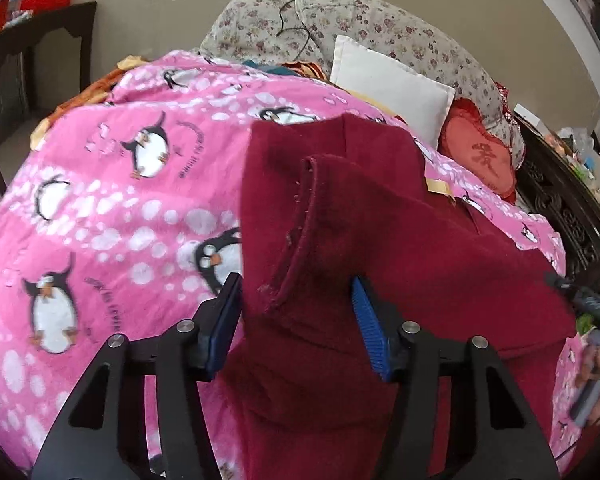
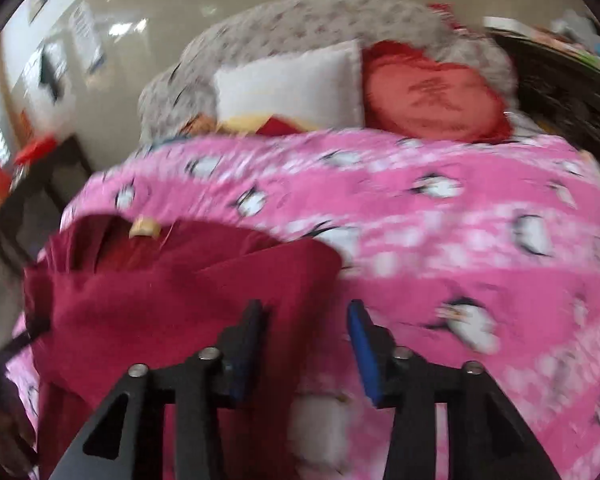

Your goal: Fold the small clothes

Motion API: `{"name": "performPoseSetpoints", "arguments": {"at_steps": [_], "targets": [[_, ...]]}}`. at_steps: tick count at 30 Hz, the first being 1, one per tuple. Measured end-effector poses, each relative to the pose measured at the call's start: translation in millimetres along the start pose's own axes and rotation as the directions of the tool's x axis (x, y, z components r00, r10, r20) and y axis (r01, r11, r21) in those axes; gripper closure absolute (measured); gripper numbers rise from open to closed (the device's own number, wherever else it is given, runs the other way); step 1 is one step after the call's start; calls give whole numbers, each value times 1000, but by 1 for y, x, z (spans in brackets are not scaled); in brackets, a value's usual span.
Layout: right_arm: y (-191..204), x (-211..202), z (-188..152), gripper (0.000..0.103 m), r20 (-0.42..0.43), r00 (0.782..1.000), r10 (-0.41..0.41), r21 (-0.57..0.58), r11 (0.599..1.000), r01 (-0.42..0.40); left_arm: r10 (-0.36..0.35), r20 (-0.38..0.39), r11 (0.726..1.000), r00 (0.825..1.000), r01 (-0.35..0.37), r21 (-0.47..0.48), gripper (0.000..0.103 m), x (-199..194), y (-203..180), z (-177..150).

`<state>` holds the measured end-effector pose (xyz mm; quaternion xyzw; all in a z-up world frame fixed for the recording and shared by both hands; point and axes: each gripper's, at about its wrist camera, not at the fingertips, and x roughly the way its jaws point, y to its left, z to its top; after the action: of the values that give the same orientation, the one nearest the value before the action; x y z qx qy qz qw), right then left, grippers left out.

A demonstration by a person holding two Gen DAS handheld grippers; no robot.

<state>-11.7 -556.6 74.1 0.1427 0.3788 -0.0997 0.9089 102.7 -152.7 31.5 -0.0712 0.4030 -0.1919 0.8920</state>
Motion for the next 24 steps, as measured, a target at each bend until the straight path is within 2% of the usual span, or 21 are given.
{"name": "performPoseSetpoints", "arguments": {"at_steps": [3, 5, 6, 8, 10, 11, 15, 19, 20, 22, 24], "targets": [[11, -43, -4, 61, 75, 996, 37, -54, 998, -33, 30, 62, 999, 998, -30, -12, 48, -17, 3, 1], [34, -53, -15, 61, 68, 994, 91, -159, 984, -79, 30, 99, 999, 995, -28, -25, 48, -24, 3, 4], [47, -52, -21, 62, 48, 994, 98, -218, 972, -85, 25, 90, 999, 996, -23, -26, 48, -22, 2, 4], [68, -38, -39, 67, 6, 999, 38, -332, 943, -33, 17, 40, 1000, 999, -16, -22, 48, -10, -1, 3], [69, -16, -60, 69, -40, 996, -83, -382, 922, 61, 44, -28, 999, 999, -44, 13, 47, 9, -6, -3], [65, -16, -67, 69, -31, 997, -77, -380, 923, 59, 56, -54, 998, 997, -55, 27, 46, 16, -7, -6], [57, -43, -62, 70, -24, 1000, -15, -316, 949, 6, 58, -40, 998, 997, -58, 22, 46, 4, -4, -8], [57, -55, -44, 70, 26, 999, 46, -257, 966, -38, 67, 56, 997, 996, -68, 18, 46, -20, -6, 2], [57, -54, -40, 70, 36, 998, 46, -248, 968, -36, 68, 68, 998, 995, -69, 13, 46, -20, -6, 5], [59, -45, -38, 70, 27, 999, 25, -236, 972, -18, 72, 46, 997, 996, -72, 1, 46, -12, -6, 8], [60, -19, -47, 69, -38, 998, -40, -261, 965, 29, 74, 3, 997, 997, -74, -7, 46, 4, -4, 5]]}}
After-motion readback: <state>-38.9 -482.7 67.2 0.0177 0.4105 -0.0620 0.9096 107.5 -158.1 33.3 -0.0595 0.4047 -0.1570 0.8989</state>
